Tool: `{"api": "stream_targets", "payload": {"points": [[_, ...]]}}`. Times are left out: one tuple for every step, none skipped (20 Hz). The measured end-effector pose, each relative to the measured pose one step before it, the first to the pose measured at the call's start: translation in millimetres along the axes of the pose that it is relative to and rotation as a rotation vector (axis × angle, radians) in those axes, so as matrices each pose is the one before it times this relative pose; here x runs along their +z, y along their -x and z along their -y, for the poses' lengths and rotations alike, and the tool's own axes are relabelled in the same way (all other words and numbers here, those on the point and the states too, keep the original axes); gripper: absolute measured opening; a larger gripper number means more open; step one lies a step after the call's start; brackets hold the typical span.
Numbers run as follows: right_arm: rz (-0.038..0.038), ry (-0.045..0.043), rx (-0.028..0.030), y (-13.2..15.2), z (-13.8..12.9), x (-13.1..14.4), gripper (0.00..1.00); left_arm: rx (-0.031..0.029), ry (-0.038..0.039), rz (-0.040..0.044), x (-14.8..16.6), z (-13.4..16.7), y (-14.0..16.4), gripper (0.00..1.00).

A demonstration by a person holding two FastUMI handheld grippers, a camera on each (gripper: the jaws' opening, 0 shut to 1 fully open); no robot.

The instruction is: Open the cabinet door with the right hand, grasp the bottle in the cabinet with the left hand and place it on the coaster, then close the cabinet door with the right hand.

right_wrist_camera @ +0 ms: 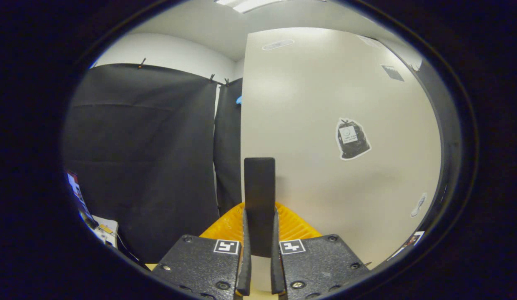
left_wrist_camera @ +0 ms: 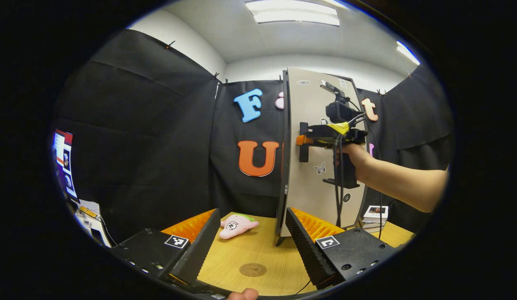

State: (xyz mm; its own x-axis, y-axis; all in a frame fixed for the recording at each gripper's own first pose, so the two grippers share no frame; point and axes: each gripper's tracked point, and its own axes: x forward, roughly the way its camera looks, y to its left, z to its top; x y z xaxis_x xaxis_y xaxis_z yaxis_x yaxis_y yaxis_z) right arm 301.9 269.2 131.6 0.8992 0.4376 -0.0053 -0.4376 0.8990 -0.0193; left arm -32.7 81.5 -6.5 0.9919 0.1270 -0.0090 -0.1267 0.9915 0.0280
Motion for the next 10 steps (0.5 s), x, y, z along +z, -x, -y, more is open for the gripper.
{"api": "stream_targets", "payload": {"points": [[0.00368, 0.00555, 0.01019, -2.87, -0.55, -0.43, 0.22, -0.00191, 0.00043, 0.00161, 1.21, 1.88, 4.32, 0.95], [0.00083, 0.00413, 0.00951, -0.63, -0.82, 0.62, 0.22, -0.00076, 0.00249, 0.00358, 0.64, 1.19, 2.18, 0.95], [-0.00095, 0.00210, 0.00973, -0.12, -0.85, 0.75, 0.22, -0.00256, 0.00258, -0.00372, -2.27, 0.42, 0.29, 0.95], [-0.00131, 0.00163, 0.01138, -0.27, -0.55, 0.02, 0.22, -0.00353, 0.00230, -0.00398, -0.45, -0.06, 0.44, 0.95], [-0.00139, -0.00283, 0.01244, 0.83, -0.74, -0.60, 0.22, -0.00357, 0.00128, -0.00300, -0.95, 0.33, 0.37, 0.95], [-0.00117, -0.00550, 0.01153, 0.25, -1.18, 0.50, 0.22, -0.00347, -0.00047, -0.00125, -0.52, 1.11, -0.59, 0.95], [-0.00004, -0.00574, 0.00891, -0.45, -1.56, 0.09, 0.22, -0.00371, -0.00284, -0.00414, -0.27, 1.12, -0.46, 0.95], [-0.00095, -0.00186, 0.00744, 1.67, -0.11, 0.64, 0.22, -0.00424, -0.00344, -0.00110, 0.56, 1.75, -1.95, 0.95], [-0.00088, -0.00094, 0.00597, 0.69, 0.26, 0.16, 0.22, -0.00594, -0.00295, 0.00337, 1.57, 1.67, -0.70, 0.95], [0.00127, -0.00176, 0.00412, -0.46, 0.25, 0.39, 0.22, -0.00195, -0.00251, 0.00757, 2.33, 0.79, -1.49, 0.95]]}}
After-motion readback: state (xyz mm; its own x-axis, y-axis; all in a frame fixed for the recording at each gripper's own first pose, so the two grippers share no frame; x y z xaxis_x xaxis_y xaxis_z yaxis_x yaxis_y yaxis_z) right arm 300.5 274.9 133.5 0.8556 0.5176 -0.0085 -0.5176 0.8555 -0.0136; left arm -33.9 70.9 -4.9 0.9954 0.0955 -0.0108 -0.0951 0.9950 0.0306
